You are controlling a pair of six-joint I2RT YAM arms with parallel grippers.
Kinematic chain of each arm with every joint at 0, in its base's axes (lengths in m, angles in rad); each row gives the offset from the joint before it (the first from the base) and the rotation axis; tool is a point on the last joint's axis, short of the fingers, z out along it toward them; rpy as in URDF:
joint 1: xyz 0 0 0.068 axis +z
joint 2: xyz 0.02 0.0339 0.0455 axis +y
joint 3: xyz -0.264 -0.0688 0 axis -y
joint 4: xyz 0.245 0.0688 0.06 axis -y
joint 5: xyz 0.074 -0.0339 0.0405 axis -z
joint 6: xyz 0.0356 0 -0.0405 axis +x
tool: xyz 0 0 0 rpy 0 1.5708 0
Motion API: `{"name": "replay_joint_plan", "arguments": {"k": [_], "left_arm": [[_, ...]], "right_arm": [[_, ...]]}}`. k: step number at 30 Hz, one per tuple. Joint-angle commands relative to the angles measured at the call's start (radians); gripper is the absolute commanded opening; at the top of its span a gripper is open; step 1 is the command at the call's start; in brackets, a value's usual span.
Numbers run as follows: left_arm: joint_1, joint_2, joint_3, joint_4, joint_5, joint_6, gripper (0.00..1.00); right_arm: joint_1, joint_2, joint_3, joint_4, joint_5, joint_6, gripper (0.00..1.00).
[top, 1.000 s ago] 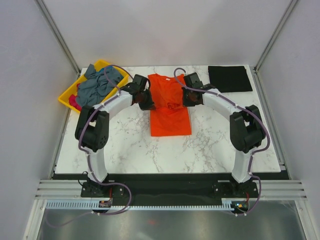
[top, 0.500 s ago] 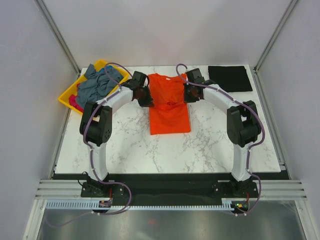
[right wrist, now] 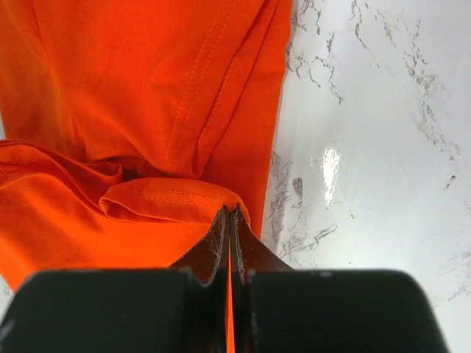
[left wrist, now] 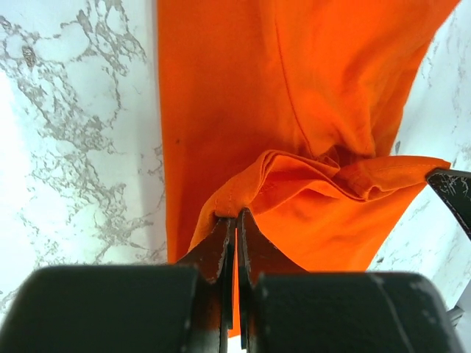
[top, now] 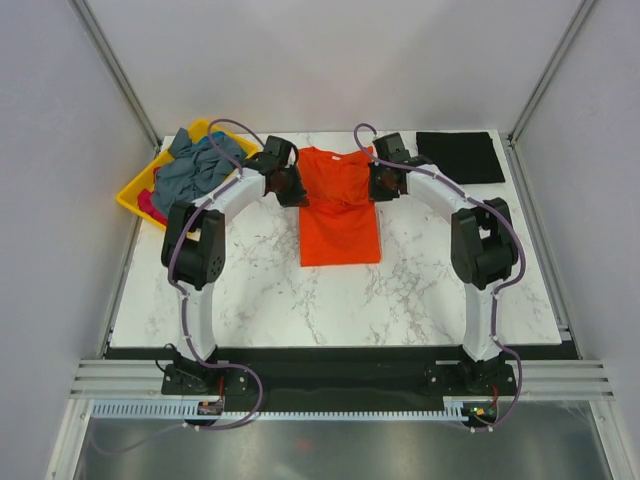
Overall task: Fold and stack the t-shirts
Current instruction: Fold the tshirt
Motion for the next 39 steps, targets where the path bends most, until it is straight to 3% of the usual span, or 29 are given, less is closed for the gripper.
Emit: {"name": "replay_joint_plan", "arguments": {"k": [1,4,6,10,13,17,26,39], "left_arm": [[0.017,0.042,0.047,0.007,0.012,0.032,0.02],[0.027,0.071,0.067,0.004,0.015,0.032,0.05],[0.028,0.082,0.078,0.001,0.019,0.043,0.18],[0.031,0.083,0.136,-0.061,-0.033,0.094,0.33],[0.022,0.033,0.112,-0.064,-0.036,0.108,0.34],[-0.022,-0.001,0.075,-0.053,-0.002,0.124,0.32],[-0.044,0.077,0.069,-0.026,0.023,0.115,0.23],[-0.013,0.260,0.329,-0.038,-0.053,0.172,0.24]], "right_arm": [[-0.009,0.038,0.065,0.021,-0.012,-0.021,0.00],[-0.012,0.071,0.096,0.023,-0.009,-0.022,0.01],[-0.017,0.089,0.111,0.021,-0.006,-0.024,0.04],[-0.022,0.094,0.180,-0.023,-0.004,-0.025,0.29],[-0.019,0.045,0.136,-0.034,-0.030,-0.002,0.31],[0.003,-0.001,0.056,-0.011,-0.067,0.019,0.23],[0.029,0.028,-0.001,0.035,-0.092,0.036,0.18],[0.008,0.181,0.172,0.049,-0.012,0.022,0.19]]}}
